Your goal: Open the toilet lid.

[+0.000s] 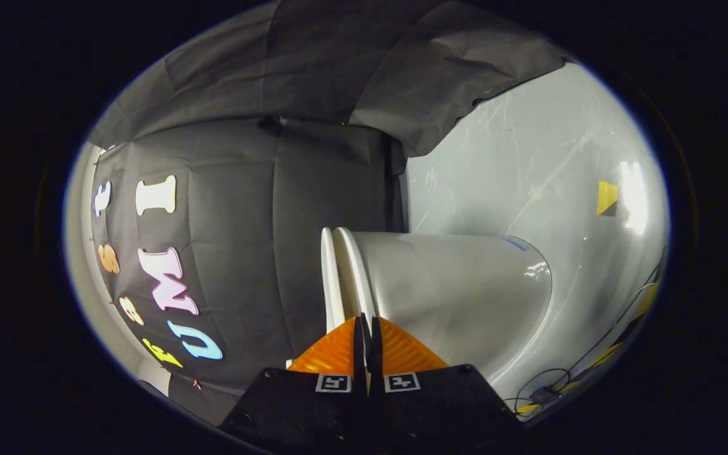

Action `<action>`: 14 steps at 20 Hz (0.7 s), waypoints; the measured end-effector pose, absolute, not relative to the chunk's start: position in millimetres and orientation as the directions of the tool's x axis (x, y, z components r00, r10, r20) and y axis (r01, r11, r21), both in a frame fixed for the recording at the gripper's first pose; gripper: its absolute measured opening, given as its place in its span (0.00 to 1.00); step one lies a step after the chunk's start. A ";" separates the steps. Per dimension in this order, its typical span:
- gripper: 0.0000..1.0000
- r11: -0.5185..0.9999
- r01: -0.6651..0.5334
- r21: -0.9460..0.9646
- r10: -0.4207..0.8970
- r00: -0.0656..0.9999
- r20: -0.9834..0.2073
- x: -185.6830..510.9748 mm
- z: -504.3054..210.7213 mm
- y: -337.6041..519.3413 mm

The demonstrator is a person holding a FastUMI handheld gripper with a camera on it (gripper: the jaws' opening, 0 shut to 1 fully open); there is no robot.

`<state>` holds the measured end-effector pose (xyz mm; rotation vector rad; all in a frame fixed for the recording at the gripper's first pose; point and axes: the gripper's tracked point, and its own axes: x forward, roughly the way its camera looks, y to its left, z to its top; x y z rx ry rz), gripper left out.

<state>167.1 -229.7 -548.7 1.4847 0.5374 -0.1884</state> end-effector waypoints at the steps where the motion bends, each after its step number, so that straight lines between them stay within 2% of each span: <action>1: 0.05 0.107 0.441 0.891 0.203 0.868 -0.454 167.8 -546.3 -229.1; 8: 0.05 0.349 0.355 0.868 0.185 0.881 -0.435 182.4 -470.0 -216.0; 14: 0.05 0.466 0.260 0.845 0.142 0.921 -0.362 192.8 -393.7 -186.0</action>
